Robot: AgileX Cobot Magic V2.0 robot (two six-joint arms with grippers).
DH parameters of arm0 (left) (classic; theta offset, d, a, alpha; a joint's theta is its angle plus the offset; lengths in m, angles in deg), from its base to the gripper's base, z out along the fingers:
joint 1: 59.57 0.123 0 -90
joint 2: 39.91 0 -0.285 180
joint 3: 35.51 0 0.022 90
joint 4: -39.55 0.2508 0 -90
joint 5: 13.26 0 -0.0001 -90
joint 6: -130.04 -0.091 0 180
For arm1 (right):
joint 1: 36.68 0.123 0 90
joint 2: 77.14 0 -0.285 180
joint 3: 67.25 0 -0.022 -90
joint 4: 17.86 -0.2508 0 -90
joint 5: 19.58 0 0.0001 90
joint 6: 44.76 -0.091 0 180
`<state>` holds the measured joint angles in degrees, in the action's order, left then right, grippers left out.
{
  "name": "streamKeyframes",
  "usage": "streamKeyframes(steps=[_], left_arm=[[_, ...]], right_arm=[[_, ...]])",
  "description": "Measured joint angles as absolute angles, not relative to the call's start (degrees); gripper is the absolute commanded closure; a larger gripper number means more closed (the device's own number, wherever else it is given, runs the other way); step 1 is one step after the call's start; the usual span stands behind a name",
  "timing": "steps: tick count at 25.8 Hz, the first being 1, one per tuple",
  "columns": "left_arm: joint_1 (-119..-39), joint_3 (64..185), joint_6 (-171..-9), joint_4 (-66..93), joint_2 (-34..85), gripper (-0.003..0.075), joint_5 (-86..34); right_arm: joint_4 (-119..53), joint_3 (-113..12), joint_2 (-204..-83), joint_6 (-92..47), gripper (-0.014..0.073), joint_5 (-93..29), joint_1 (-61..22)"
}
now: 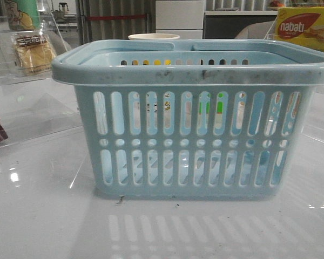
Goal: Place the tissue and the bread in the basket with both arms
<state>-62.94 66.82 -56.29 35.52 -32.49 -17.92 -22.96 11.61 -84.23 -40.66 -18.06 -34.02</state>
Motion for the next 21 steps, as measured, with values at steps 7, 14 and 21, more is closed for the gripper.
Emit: streamKeyframes(steps=[7,14,21], left_arm=[[-62.9,66.8,-56.3,35.5,-32.5,0.0629,-17.9],[-62.9,66.8,-56.3,35.5,-32.5,0.0629,-17.9],[-62.9,66.8,-56.3,35.5,-32.5,0.0629,-15.2]], right_arm=[[-23.0,11.6,-84.2,-40.7,0.0540,-18.1,-34.0],[-23.0,11.6,-84.2,-40.7,0.0540,-18.1,-34.0],[-23.0,11.6,-84.2,-40.7,0.0540,-16.9,-34.0]])
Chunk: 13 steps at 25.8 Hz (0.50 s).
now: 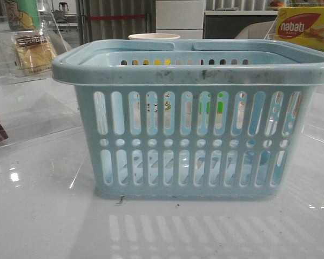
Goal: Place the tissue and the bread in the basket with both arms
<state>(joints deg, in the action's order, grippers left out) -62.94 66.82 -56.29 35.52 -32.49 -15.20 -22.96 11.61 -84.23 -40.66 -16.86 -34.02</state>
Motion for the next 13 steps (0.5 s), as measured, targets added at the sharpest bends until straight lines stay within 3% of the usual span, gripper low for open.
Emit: streamKeyframes(steps=[13], left_arm=[[-62.9,78.5,-56.3,35.5,-32.5,0.0629,-17.2]], right_arm=[[-23.0,-0.3,-84.2,-40.7,0.0540,-24.1,-34.0]])
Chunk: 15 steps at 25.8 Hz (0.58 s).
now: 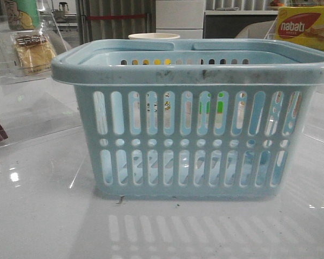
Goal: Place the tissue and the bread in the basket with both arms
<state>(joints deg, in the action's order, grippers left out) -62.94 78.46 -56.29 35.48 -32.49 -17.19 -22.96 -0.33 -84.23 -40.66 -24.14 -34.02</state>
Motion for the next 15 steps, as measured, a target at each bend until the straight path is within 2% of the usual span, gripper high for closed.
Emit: streamKeyframes(steps=[7,15], left_arm=[[-62.9,89.4,-56.3,35.5,-32.2,0.0629,-22.3],[-62.9,101.4,-56.3,35.5,-24.8,0.0629,-30.5]], right_arm=[[-23.0,-11.6,-88.2,-40.7,0.0540,-29.5,-34.0],[-23.0,-24.0,-97.7,-40.7,0.0540,-39.7,-34.0]])
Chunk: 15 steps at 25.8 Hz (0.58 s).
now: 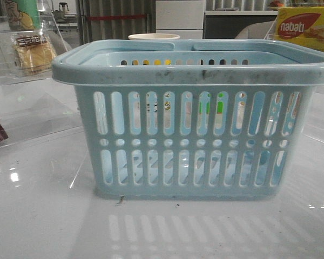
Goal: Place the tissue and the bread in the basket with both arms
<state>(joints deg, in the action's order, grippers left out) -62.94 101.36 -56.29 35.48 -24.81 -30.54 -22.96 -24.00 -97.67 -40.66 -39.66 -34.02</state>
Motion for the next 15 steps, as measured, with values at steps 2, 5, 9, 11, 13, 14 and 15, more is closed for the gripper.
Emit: streamKeyframes(steps=[2,5,9,11,13,14,15], left_arm=[[-62.9,103.5,-56.3,35.5,-22.4,0.0629,-33.3],[-62.9,105.5,-56.3,35.5,-18.9,0.0629,-37.6],[-62.9,106.1,-56.3,35.5,-14.6,0.0629,-42.3],[-62.9,106.1,-56.3,35.5,-12.8,0.0629,-44.0],[-62.9,106.1,-56.3,35.5,-11.1,0.0629,-45.2],[-62.9,106.1,-56.3,35.5,-10.2,0.0629,-45.6],[-62.9,106.1,-56.3,35.5,-9.6,0.0629,-46.0]], right_arm=[[-23.0,-26.3,-100.2,-40.7,0.0540,-42.3,-34.0],[-23.0,-28.7,-103.8,-40.7,0.0540,-45.9,-34.0],[-23.0,-29.5,-107.9,-40.7,0.0540,-49.3,-34.0],[-23.0,-29.5,-109.7,-40.7,0.0540,-51.0,-34.0],[-23.0,-29.5,-111.4,-40.7,0.0540,-52.6,-34.0],[-22.9,-29.5,-112.4,-40.7,0.0540,-53.3,-34.0],[-22.9,-29.5,-113.0,-40.7,0.0540,-53.9,-34.0]])
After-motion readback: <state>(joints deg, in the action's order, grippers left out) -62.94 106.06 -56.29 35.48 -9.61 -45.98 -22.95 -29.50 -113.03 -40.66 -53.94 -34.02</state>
